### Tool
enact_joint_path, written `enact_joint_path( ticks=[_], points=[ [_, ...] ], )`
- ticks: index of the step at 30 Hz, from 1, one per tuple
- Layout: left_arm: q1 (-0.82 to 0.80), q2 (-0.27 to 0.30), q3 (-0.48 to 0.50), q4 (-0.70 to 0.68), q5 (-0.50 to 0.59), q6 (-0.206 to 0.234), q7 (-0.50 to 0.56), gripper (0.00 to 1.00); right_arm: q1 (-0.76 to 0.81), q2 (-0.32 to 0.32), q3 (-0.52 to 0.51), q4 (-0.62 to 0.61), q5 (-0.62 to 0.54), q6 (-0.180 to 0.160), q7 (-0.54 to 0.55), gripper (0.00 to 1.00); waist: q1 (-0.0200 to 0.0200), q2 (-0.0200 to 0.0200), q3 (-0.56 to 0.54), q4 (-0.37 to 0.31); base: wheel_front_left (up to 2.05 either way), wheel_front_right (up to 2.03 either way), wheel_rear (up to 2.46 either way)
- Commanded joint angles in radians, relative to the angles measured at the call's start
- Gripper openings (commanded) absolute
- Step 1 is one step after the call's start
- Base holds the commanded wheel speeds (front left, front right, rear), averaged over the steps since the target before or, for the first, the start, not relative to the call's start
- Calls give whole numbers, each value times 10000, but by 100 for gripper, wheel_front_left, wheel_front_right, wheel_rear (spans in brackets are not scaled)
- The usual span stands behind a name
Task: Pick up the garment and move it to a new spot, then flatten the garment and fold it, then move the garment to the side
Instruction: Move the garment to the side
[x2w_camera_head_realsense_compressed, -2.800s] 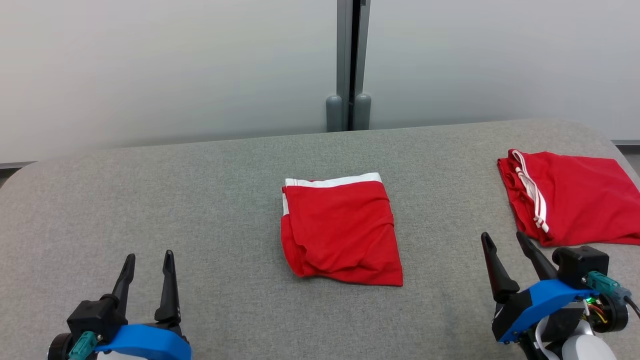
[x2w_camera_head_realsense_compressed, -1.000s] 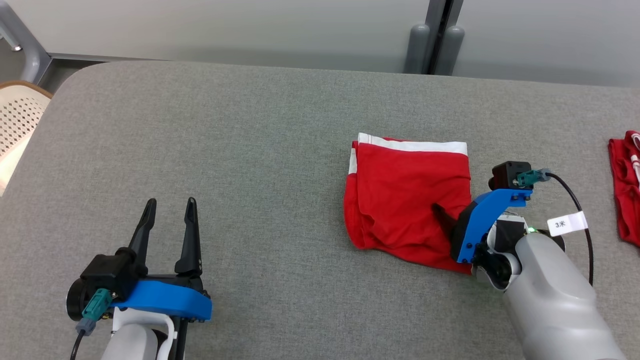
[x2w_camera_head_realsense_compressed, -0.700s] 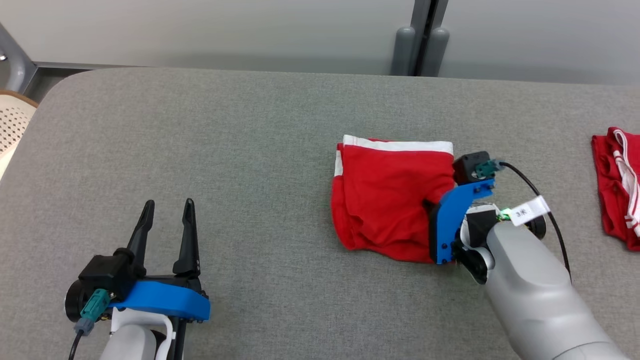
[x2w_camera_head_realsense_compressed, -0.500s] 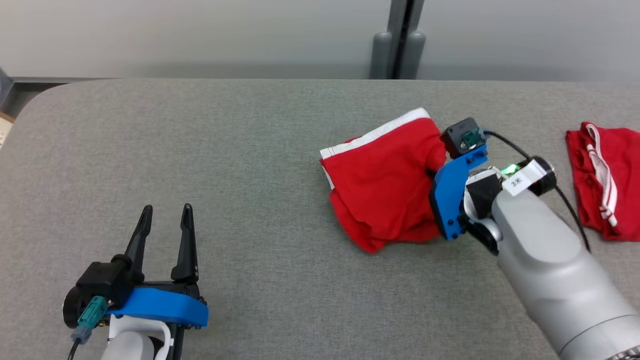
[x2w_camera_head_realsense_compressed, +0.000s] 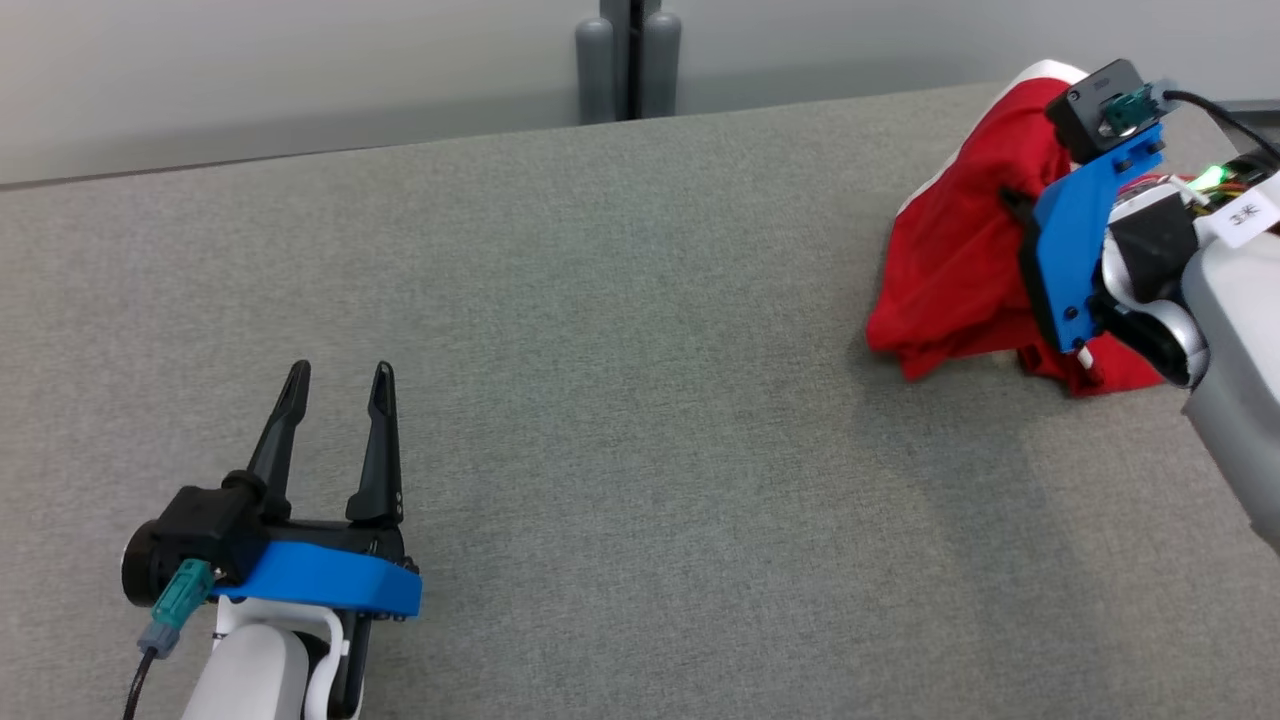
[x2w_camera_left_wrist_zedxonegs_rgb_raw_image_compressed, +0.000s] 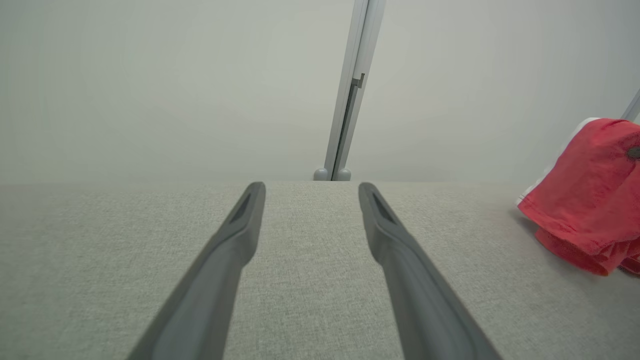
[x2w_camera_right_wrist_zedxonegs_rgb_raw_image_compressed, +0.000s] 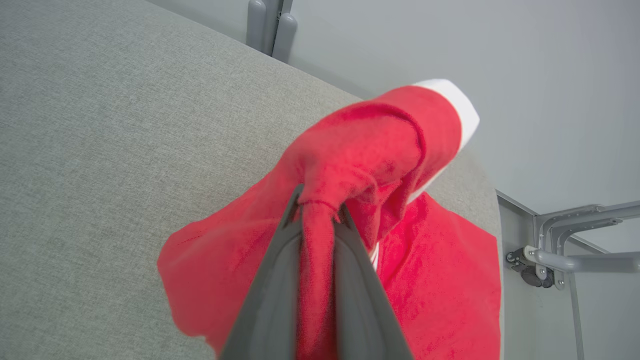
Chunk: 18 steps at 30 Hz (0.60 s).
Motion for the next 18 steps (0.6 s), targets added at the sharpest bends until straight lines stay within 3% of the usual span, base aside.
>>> enact_joint_path(
  ticks=[1,10,18],
  points=[
    [-297,121,-29,-54,63,-28,-40,100,-258,-306,-1,-133,108,2,35,0,0,-1,496,-455,0,0,0],
    [-974,315,-250,-215,127,-97,50,100,-757,-1719,520,-358,-200,1,-591,0,0,-1,1456,-749,0,0,0],
    [-1463,355,-510,-342,97,-131,97,100,-929,-3595,2111,-435,-146,1,-305,0,0,-1,2036,-467,0,0,0]
  ],
)
